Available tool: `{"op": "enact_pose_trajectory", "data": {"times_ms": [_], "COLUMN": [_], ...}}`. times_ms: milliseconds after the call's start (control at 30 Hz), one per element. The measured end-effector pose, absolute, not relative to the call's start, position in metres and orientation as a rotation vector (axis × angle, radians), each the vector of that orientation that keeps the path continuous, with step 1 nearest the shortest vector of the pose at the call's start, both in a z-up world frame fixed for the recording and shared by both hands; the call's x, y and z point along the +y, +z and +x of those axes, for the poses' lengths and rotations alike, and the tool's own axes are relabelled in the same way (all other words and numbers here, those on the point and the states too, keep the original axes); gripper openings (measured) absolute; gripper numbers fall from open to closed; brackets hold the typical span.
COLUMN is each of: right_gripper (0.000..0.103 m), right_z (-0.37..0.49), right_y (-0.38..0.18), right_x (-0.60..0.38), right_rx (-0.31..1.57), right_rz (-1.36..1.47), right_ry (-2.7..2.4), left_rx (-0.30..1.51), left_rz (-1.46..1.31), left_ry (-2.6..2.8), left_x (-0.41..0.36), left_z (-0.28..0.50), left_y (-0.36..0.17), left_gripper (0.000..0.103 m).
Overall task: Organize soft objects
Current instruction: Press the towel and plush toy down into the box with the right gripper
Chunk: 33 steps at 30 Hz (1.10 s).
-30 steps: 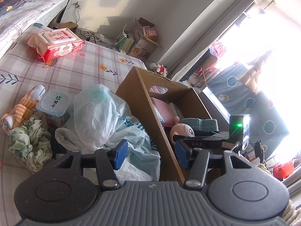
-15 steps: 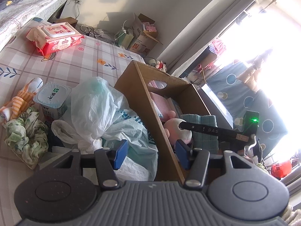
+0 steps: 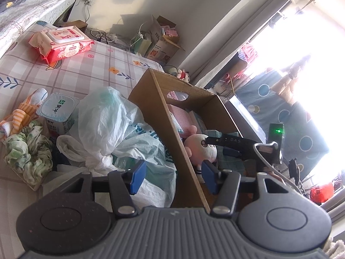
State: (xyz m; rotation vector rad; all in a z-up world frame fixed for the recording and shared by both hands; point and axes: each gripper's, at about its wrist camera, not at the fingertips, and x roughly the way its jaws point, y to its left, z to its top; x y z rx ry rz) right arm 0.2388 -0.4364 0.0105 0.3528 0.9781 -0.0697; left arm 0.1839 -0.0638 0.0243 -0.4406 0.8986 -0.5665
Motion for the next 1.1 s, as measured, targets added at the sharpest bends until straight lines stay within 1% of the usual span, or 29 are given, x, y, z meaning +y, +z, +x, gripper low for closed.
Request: {"op": "enact_pose_trajectory", "data": {"times_ms": [67, 100, 200, 333, 500, 633, 733, 833, 967, 1100], "right_gripper": [0.096, 0.096, 0.097, 0.097, 0.097, 0.097, 0.097, 0.097, 0.097, 0.097], "right_z": [0.242, 0.243, 0.24, 0.232, 0.224, 0.203, 0.185, 0.174, 0.169, 0.177], "right_y": [0.002, -0.004, -0.016, -0.015, 0.015, 0.055, 0.082, 0.101, 0.113, 0.117], "right_x": [-0.445, -0.452, -0.466, -0.471, -0.477, -0.483, -0.474, -0.445, -0.385, -0.321], "right_rx": [1.0, 1.022, 1.028, 0.994, 0.925, 0.824, 0.761, 0.739, 0.771, 0.822], "right_rz": [0.463, 0.546, 0.709, 0.784, 0.843, 0.873, 0.854, 0.803, 0.697, 0.586], "right_ry": [-0.062, -0.055, -0.041, 0.0, 0.048, 0.091, 0.139, 0.2, 0.31, 0.421], "left_rx": [0.892, 0.888, 0.878, 0.877, 0.862, 0.822, 0.783, 0.759, 0.742, 0.741], "left_rz": [-0.443, -0.445, -0.456, -0.466, -0.478, -0.481, -0.465, -0.428, -0.351, -0.294], "left_ry": [-0.562, -0.558, -0.547, -0.54, -0.548, -0.54, -0.509, -0.465, -0.382, -0.292], "left_x": [-0.06, -0.057, -0.05, -0.044, -0.037, -0.022, -0.006, 0.01, 0.028, 0.046], "left_z": [0.182, 0.18, 0.178, 0.176, 0.171, 0.16, 0.146, 0.131, 0.113, 0.104], "left_y": [0.026, 0.026, 0.027, 0.026, 0.028, 0.034, 0.037, 0.038, 0.036, 0.032], "left_gripper": [0.057, 0.057, 0.057, 0.058, 0.058, 0.063, 0.07, 0.076, 0.084, 0.088]}}
